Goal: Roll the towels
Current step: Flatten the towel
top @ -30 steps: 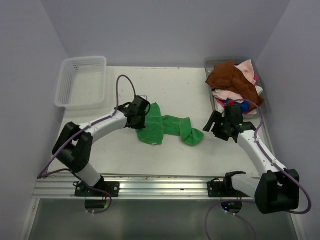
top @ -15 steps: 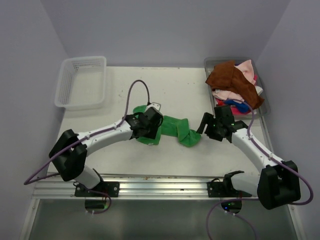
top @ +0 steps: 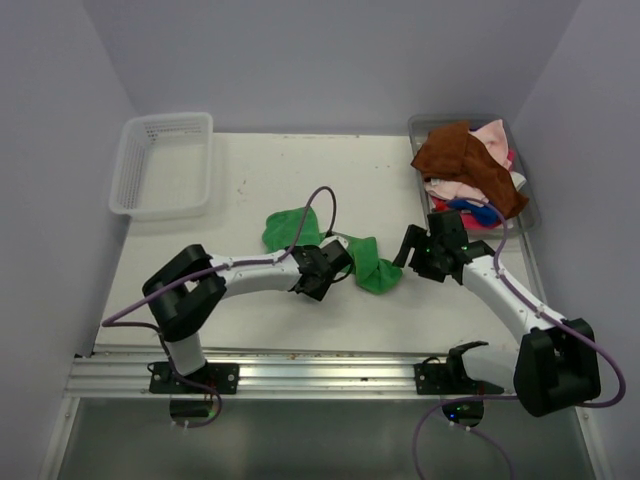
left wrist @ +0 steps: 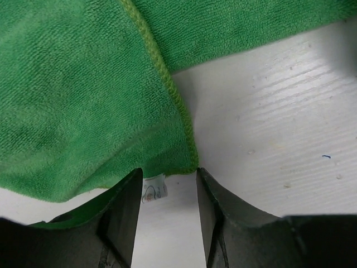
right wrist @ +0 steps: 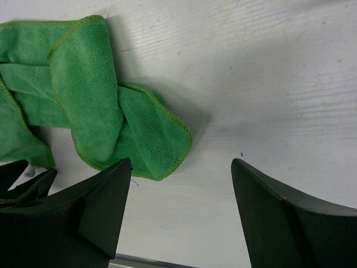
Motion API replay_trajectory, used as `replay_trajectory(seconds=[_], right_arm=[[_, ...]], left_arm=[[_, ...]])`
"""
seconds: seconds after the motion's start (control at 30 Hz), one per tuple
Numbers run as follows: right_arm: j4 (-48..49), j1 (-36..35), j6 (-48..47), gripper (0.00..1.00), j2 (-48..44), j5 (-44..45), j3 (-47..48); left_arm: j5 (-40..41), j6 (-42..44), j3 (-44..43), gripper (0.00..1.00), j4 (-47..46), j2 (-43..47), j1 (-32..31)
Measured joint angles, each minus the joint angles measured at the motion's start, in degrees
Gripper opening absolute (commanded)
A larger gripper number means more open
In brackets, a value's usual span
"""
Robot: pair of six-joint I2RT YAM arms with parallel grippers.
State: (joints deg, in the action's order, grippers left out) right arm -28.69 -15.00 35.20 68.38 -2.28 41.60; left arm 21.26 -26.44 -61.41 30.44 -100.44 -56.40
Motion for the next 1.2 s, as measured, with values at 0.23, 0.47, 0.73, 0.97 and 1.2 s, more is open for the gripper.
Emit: replay_trajectory(seconds=[0.23, 0.47, 0.73, 0.97, 1.2], right_arm=[[-0.11, 0.00, 0.00, 0.77, -0.15, 0.22, 0.00], [-0.17, 0.02, -0.02, 0.77, -0.15, 0.22, 0.00], [-2.10, -6.67, -2.12, 0.73, -0.26, 5.60, 0.92], [-4.81, -24.33, -6.56, 0.71, 7.06, 15.08, 9.53], [-4.79, -36.48, -11.19, 0.68, 19.39, 22.45, 15.21]], left_arm=[[0.04, 0.74, -0.33, 0.54, -2.36, -1.64, 0.00], [-1.36, 1.29, -0.63, 0.00, -5.33, -2.80, 0.66], [-5.29, 1.36, -0.52, 0.00, -4.57, -0.28, 5.60], [-12.66, 1.03, -0.61, 0.00, -4.26, 17.31, 16.20], [-17.07, -0.02, -0.81, 0.00, -4.07, 23.32, 21.29]])
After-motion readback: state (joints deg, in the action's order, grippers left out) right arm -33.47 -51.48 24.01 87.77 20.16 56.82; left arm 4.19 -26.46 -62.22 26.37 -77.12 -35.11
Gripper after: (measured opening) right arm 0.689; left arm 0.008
